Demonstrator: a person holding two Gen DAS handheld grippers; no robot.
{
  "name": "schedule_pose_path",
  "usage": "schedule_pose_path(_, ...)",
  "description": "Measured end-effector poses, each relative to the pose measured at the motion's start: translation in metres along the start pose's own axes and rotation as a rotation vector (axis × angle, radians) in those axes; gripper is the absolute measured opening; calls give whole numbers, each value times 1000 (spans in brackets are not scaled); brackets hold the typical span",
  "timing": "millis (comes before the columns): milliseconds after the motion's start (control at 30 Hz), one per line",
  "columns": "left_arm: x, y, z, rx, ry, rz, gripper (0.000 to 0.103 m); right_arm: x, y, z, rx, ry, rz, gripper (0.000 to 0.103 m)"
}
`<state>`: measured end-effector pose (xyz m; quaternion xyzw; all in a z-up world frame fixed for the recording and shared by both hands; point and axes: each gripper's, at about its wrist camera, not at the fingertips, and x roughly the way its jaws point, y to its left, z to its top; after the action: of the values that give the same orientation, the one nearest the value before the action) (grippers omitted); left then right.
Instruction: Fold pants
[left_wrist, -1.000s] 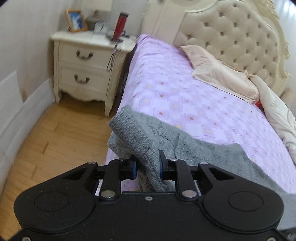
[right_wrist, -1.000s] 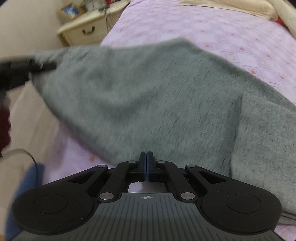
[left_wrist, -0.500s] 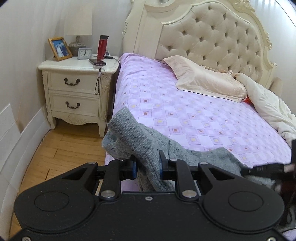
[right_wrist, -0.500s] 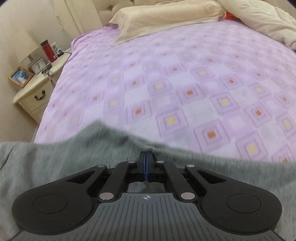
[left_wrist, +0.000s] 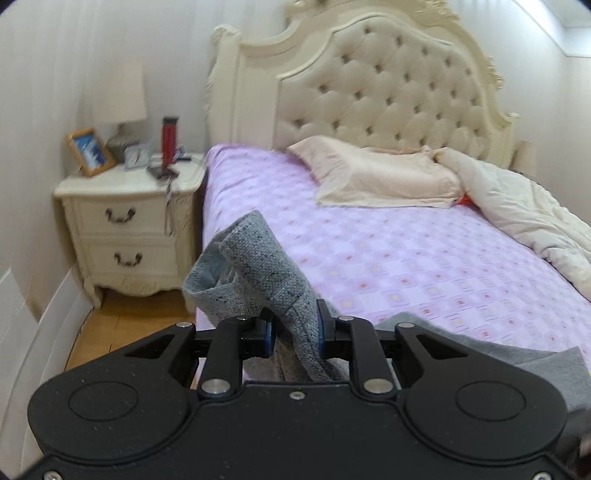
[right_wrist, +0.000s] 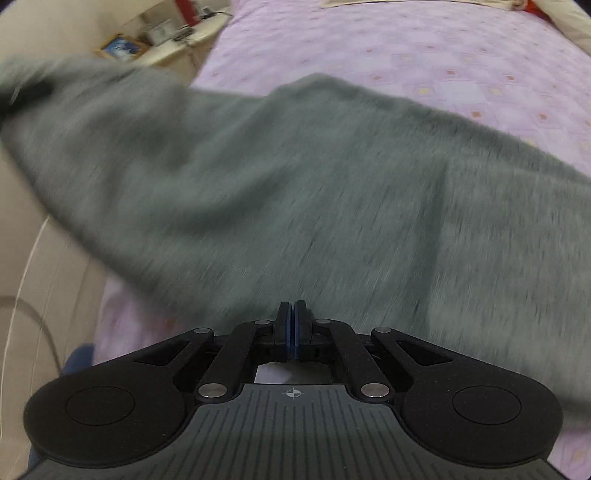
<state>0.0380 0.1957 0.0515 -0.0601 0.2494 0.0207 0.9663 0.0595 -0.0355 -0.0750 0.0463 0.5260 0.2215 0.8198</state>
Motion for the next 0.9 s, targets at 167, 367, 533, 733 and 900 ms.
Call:
schedule_pose_path(167,-19,-48,21,104,-78,-63,26,-36,-31,5,120,-117,-17,2)
schedule_pose_path(367,-32,-146,27,221,-140,-258,26,-91,-96,10,310,-251,-96,2)
schedule_pose_path(533,-12,-228,-11,338,-14,-423,31,-120,-160,3,549,-296,-228,12)
schedule_pose_path(733,3,-237,-57,327,192,-501,35,-150,-203,-9,582,-348,-252,28)
schedule_pose_path(900,-16,-225,-65,320,157,-486,40,-141,-211,-3,599,-317,-156,32)
